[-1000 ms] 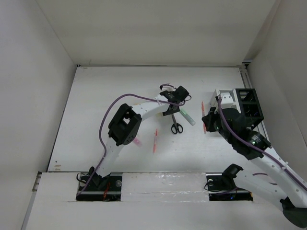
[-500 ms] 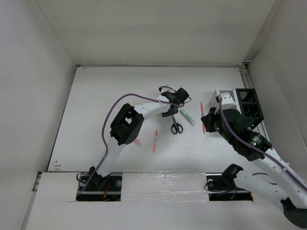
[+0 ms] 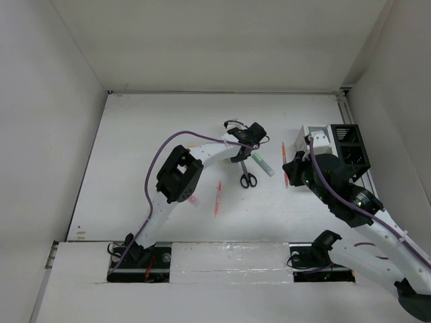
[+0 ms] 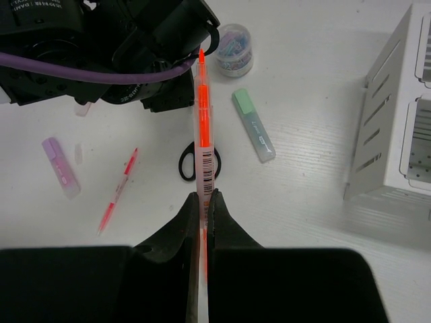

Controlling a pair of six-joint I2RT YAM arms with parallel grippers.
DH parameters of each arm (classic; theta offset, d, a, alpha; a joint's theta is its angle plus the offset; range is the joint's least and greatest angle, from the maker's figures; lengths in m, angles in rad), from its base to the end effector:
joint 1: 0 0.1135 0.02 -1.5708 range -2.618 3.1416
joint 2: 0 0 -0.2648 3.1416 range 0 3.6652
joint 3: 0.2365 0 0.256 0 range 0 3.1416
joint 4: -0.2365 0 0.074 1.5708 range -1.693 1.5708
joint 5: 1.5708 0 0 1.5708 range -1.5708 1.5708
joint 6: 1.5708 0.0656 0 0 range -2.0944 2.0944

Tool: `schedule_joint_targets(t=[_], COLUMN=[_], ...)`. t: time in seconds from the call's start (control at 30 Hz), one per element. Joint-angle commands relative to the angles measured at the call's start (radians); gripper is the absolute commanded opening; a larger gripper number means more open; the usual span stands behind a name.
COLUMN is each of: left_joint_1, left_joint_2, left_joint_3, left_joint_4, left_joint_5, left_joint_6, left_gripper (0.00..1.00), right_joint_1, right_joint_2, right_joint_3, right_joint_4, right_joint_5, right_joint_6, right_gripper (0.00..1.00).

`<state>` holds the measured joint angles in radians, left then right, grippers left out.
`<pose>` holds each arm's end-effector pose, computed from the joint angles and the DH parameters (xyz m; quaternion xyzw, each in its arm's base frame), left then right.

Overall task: Sort the stationery into containers
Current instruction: Close the pen cap on the pen.

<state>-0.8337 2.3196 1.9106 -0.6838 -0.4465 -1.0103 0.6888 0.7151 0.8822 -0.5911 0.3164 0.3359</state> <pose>0.3663 -0.3613 0.1453 -0.1358 0.9392 -0.0540 0.3109 0.1518 0.0985 0.3316 -0.0615 0.8317 0.1473 0.5318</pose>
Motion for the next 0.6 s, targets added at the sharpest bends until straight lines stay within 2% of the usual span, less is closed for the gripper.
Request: schedule_joint_targets(t=[0.0, 0.2, 0.37, 0.5, 0.57], left_joint_1=[0.001, 0.019, 0.019, 0.019, 0.045], left_joint_2=[0.029, -0.031, -0.202, -0.425, -0.648], left_joint_3=[-0.01, -0.108, -0.199, -0.269, -0.338], left_joint_4=[-0.028, 0.035, 0.202, 0.289, 0.366], left_joint_5=[0.023, 0.052, 0.078, 0.025, 0.04], left_joint_6=[-0.008, 0.004, 0.154, 0.217, 0.275], left_gripper=[0.0, 0.0, 0.0, 0.0, 0.0], right_joint_1=[0.008, 0.008, 0.008, 0.008, 0.008], right_joint_2=[-0.019, -0.019, -0.019, -0.038, -0.039], right_joint_3=[0.0, 0.0, 0.0, -0.047, -0.093], right_joint_4=[0.053, 0.053, 0.071, 0.123, 0.202], right_joint_5=[-0.007, -0.007, -0.007, -0.034, -0.142], right_joint_6=[-0.009, -0.009, -0.009, -0.009, -0.009], right_gripper=[0.0, 0.0, 0.0, 0.0, 0.0])
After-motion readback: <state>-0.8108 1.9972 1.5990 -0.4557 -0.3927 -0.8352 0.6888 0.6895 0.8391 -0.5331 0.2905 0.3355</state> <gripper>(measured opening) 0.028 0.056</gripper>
